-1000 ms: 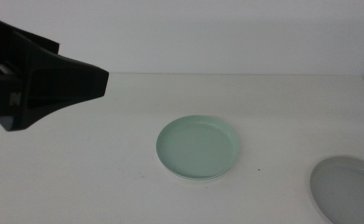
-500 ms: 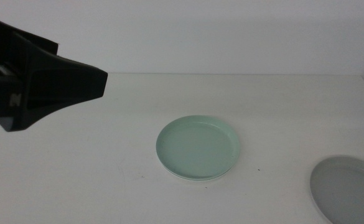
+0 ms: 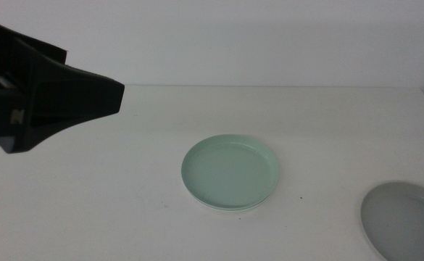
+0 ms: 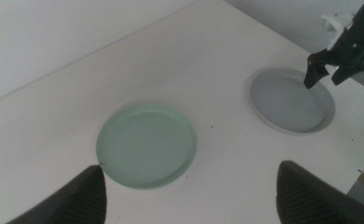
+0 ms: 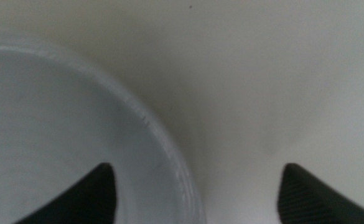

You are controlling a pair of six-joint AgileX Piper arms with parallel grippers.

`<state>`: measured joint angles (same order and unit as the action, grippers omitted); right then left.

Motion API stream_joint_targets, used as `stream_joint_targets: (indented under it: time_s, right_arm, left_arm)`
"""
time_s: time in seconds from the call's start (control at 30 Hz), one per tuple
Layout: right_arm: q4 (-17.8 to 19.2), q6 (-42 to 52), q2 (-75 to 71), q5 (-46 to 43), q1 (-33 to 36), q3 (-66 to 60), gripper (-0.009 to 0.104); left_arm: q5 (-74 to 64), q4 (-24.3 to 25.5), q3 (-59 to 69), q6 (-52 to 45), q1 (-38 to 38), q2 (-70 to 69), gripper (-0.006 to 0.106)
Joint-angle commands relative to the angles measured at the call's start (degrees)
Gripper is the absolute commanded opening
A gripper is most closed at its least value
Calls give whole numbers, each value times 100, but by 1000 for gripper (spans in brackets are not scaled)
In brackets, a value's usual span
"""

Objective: Stack the three bowls on top of each other.

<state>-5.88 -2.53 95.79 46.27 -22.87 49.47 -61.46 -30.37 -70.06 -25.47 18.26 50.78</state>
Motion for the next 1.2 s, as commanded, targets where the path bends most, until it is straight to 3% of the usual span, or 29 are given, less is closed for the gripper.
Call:
stream_joint_targets:
  time_s: [0.0, 0.1, 0.2, 0.3, 0.43, 0.57, 0.73, 0.93, 1.17]
  right_arm:
    - [35, 47, 155, -181, -49, 39, 58]
    - [35, 47, 295, -309, -49, 39, 37]
    - [46, 113, 242, -428, -49, 27, -3]
    - [-99, 113, -69, -380, -25, 75, -2]
    - [-610, 90, -641, 195, 377, 719, -2]
    - [-888, 49, -640, 563, 1298, 1688, -2]
    - [-1630, 108, 13, 519, 2555, 2601, -2]
    - [-1695, -66, 1062, 531, 3690, 3470, -2]
    - [-1764, -105, 1793, 553, 4078, 3696, -2]
  left_arm:
    - [56, -2, 17, 17, 1, -23, 94]
    - [56, -2, 17, 17, 1, -23, 94]
    - [56, -2, 17, 17, 1, -23, 94]
    - [56, -2, 17, 17, 1, -23, 94]
    - [56, -2, 17, 17, 1, -23, 94]
    - [71, -3, 17, 17, 1, -23, 94]
    - [71, -3, 17, 17, 1, -23, 94]
    - [71, -3, 17, 17, 1, -23, 94]
    - [71, -3, 17, 17, 1, -23, 94]
